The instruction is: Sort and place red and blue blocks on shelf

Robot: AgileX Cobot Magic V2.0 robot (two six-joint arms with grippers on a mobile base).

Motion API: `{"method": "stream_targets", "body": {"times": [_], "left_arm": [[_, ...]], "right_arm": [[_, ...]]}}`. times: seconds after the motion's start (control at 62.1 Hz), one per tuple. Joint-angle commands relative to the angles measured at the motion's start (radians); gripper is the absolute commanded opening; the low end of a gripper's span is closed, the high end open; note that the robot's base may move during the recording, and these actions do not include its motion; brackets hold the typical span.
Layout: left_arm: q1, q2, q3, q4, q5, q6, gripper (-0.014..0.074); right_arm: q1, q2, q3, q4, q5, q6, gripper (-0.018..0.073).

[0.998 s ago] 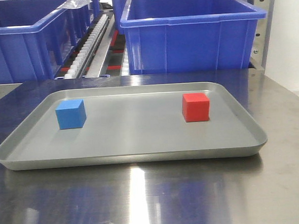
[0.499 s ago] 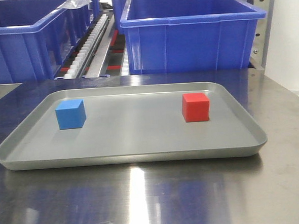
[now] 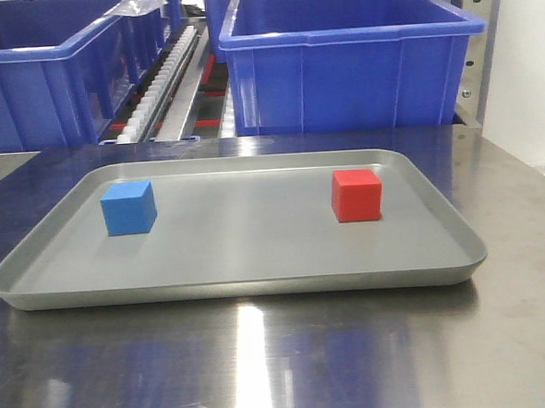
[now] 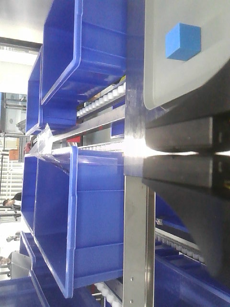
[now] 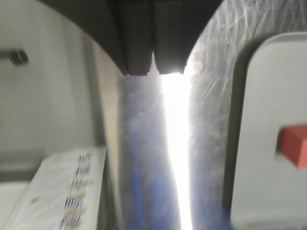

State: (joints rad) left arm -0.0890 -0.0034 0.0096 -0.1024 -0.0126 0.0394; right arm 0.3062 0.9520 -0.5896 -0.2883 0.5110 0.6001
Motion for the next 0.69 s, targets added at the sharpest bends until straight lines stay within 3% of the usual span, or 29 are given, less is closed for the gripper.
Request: {"method": "stream_targets", "body": {"times": [0.0, 0.097, 0.29, 0.467, 0.676], "left_arm": [[-0.001, -0.021, 0.044, -0.006, -0.079, 0.001, 0.0125], [-0.001, -0.021, 0.044, -0.006, -0.079, 0.001, 0.0125], [-0.001, -0.021, 0.044, -0.006, -0.079, 0.001, 0.0125], [-0.001, -0.021, 0.044, -0.006, -0.079, 0.001, 0.0125], [-0.001, -0.021, 0.044, -0.006, -0.079, 0.001, 0.0125]], "right_arm": [[0.037, 0.095, -0.088, -0.038, 0.001, 0.003, 0.01], [0.077, 0.198, -0.158, -0.049, 0.038, 0.003, 0.0227], [0.144, 0.37, -0.294, -0.048, 0.067, 0.011, 0.0626], [0.202, 0.482, -0.466, -0.035, 0.151, 0.074, 0.0608], [0.221, 0.603, -0.681, 0.075, 0.284, 0.071, 0.0608]]}}
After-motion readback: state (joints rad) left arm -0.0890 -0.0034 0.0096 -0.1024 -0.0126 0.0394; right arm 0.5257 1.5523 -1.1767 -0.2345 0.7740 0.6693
